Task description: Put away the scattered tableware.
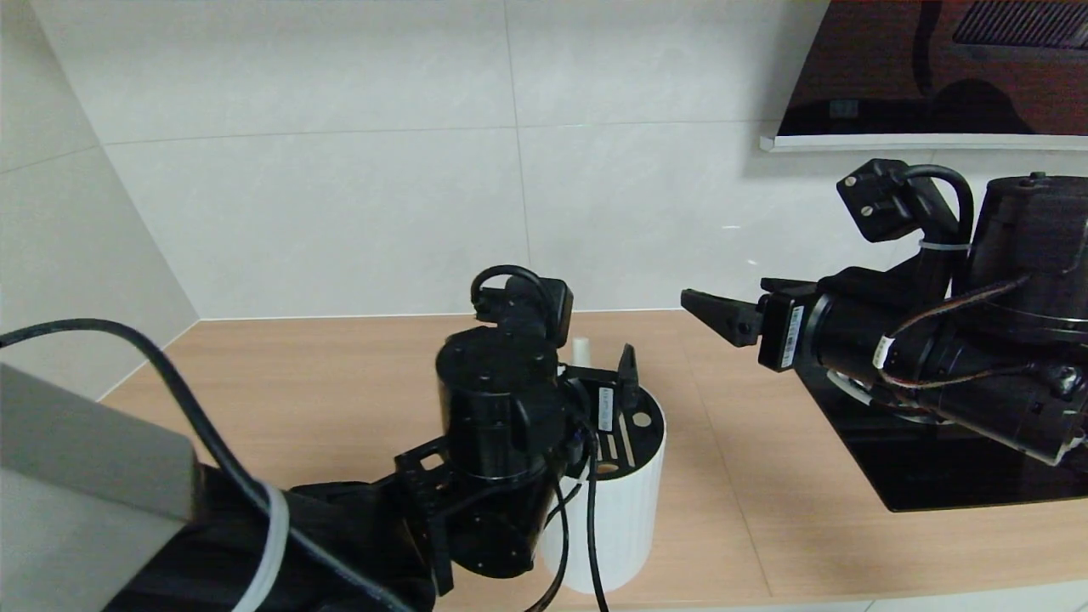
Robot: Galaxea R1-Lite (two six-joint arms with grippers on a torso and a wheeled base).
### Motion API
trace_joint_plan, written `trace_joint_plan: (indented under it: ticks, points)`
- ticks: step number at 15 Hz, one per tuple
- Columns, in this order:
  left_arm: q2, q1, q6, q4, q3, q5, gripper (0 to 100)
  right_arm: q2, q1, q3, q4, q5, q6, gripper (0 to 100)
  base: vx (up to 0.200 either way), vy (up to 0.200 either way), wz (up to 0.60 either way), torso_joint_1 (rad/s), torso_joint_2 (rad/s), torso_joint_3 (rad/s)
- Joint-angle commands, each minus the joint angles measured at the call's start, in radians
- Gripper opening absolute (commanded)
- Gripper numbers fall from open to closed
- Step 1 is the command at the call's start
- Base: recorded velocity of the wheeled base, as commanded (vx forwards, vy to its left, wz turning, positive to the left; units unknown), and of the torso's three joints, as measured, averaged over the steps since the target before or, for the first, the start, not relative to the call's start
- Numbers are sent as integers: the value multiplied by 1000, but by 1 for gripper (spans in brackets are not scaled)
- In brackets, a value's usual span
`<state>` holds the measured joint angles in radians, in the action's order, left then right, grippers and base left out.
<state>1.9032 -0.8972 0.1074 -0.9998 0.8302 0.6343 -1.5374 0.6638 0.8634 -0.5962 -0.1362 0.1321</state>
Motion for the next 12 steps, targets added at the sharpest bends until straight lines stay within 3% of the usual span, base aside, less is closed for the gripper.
trace_joint_plan:
  ticks: [1, 4, 7, 8, 9, 11, 12]
  points:
    - [-173, 0, 0, -39, -112, -102, 100, 3, 0, -4, -1, 0, 0, 100, 0, 0, 0, 0, 0, 0]
    - [-351, 9, -2, -40, -175, -242, 100, 25, -1, -14, -2, 0, 0, 100, 0, 0, 0, 0, 0, 0]
    - [-507, 73, -5, -31, -186, -311, 100, 123, -4, -57, -2, 3, -19, 100, 0, 0, 0, 0, 0, 0]
    - [-553, 124, -5, -22, -204, -335, 100, 168, -30, -81, -2, 7, -37, 100, 0, 0, 0, 0, 0, 0]
    - [-609, 212, -5, 7, -227, -364, 100, 215, -69, -106, 6, 9, -54, 100, 0, 0, 0, 0, 0, 0]
    - [-745, 363, -3, 115, -253, -409, 100, 335, -132, -161, 12, 9, -58, 100, 0, 0, 0, 0, 0, 0]
    - [-814, 409, -3, 175, -266, -421, 100, 388, -161, -193, 21, 9, -58, 100, 0, 0, 0, 0, 0, 0]
